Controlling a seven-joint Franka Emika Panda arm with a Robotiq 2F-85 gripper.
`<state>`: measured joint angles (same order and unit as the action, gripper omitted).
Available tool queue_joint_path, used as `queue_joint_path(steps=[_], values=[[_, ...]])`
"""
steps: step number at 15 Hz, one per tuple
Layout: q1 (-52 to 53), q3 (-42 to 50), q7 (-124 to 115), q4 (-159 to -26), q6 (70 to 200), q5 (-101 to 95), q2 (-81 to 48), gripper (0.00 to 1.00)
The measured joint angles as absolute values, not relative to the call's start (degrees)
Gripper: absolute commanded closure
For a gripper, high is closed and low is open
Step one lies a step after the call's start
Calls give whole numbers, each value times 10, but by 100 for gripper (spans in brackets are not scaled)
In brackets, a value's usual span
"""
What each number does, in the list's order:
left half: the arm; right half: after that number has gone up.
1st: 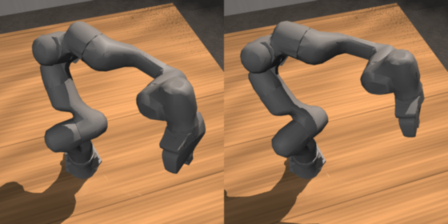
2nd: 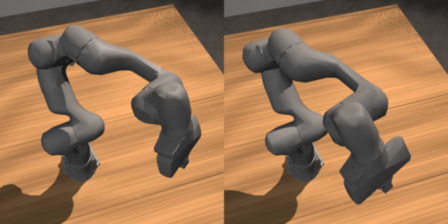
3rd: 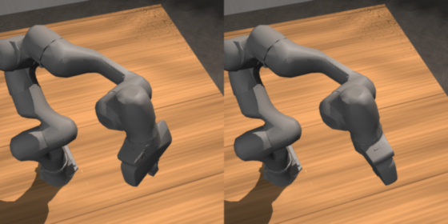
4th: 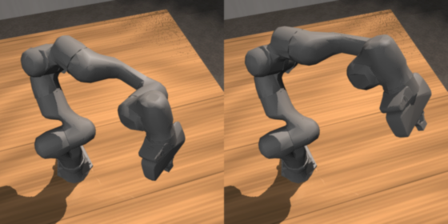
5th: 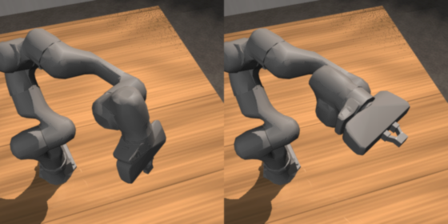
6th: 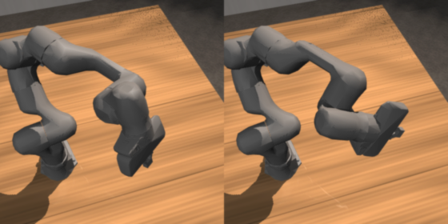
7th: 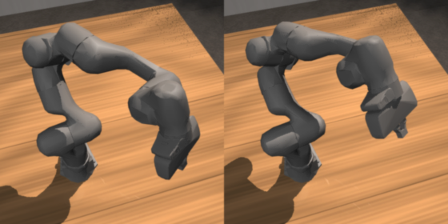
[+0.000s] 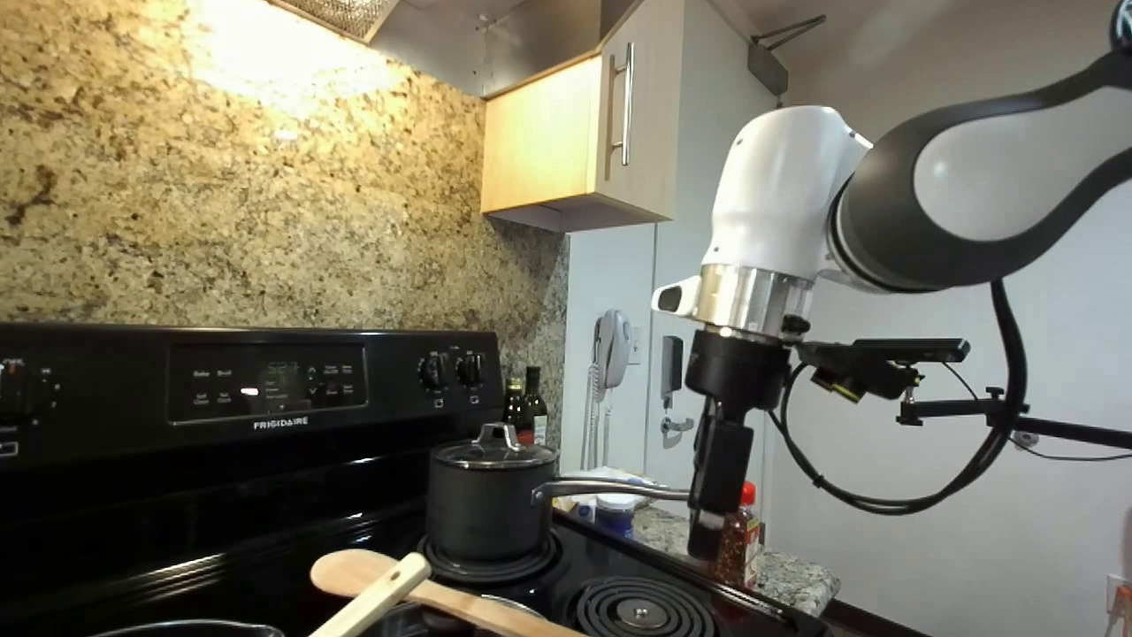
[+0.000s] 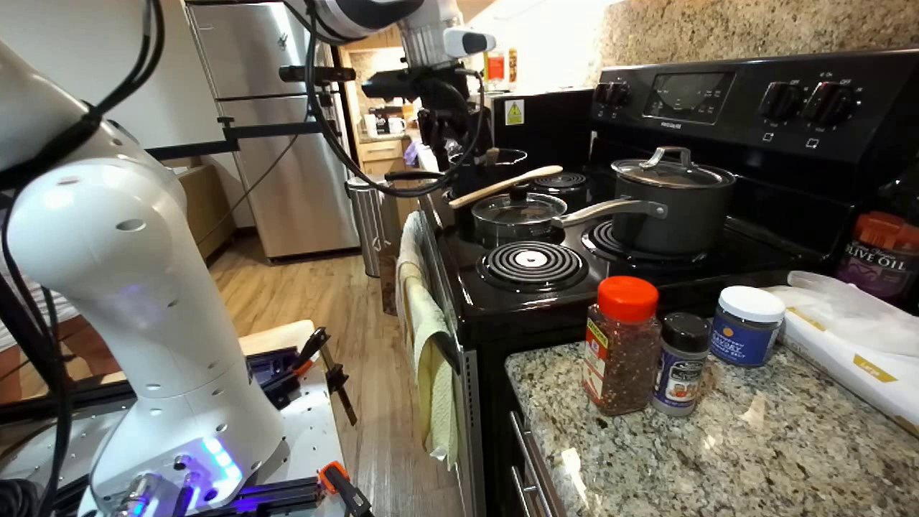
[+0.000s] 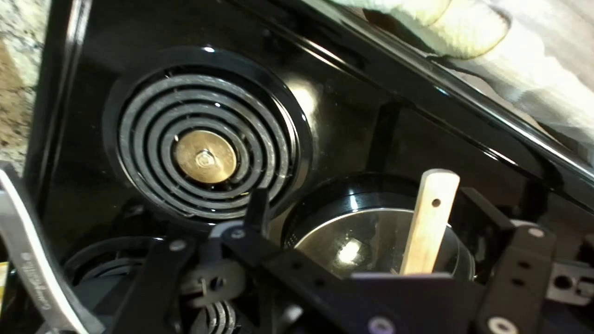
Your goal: Remove one spoon from the pot and put it on the lid right next to it
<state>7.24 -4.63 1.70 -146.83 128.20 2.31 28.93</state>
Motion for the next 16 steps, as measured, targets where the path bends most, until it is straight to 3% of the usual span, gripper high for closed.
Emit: queue_joint_path(steps=[8, 16], values=[[29, -1, 18, -1444, 1057, -2, 453, 0], [22, 14, 18, -1416, 1010, -5, 469, 0]])
